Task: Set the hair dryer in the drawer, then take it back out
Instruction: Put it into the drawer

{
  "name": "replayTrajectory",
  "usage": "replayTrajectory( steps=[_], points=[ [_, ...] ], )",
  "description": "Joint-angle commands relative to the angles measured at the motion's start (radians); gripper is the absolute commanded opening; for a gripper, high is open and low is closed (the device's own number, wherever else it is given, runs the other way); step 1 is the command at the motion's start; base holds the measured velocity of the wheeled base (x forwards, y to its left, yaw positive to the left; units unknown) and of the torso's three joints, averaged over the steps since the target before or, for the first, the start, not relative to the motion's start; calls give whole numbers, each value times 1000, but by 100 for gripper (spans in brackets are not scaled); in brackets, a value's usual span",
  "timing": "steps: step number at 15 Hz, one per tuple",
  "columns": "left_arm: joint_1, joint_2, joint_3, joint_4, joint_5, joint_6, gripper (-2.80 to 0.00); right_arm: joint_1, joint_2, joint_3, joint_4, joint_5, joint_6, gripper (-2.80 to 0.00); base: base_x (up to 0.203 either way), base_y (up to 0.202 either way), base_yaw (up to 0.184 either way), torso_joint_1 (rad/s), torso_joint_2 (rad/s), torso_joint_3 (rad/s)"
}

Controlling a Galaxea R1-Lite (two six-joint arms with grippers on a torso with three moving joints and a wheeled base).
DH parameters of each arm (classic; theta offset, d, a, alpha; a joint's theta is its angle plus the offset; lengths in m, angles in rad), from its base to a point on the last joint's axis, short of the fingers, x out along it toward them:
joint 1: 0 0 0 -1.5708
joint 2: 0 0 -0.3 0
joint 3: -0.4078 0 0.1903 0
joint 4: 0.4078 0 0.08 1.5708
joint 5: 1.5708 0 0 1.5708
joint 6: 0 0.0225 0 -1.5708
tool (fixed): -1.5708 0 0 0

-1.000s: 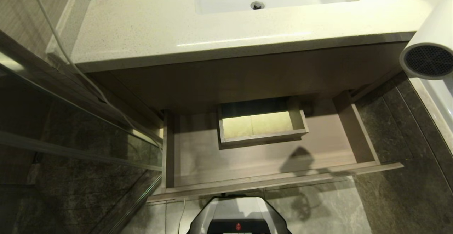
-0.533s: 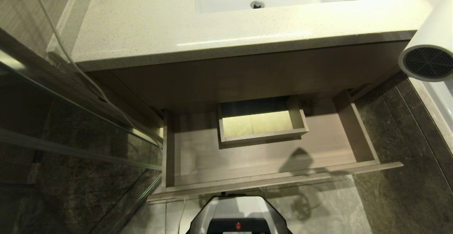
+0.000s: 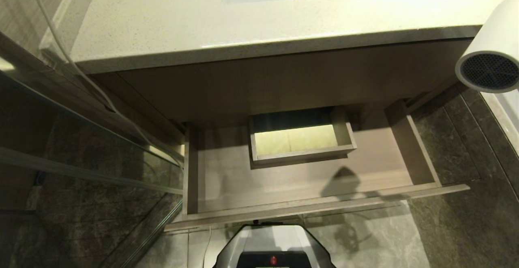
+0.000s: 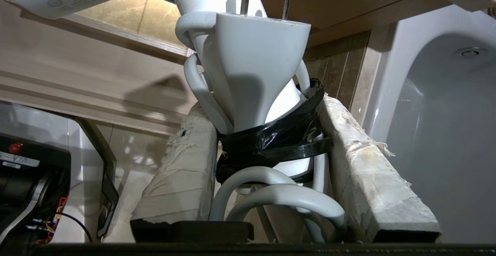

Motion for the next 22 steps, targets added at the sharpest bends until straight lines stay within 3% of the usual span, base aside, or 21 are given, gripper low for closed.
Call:
replayTrajectory(
  steps=[1,22],
  points=[
    [0,0,0,0,0,-1,-280,0,-5,13,0,2,-4,-280,0,0,0,-205,352,152],
    [-1,0,0,0,0,-1,-280,0,-24,69,-10,2,-4,-280,0,0,0,-294,476,184]
  ],
)
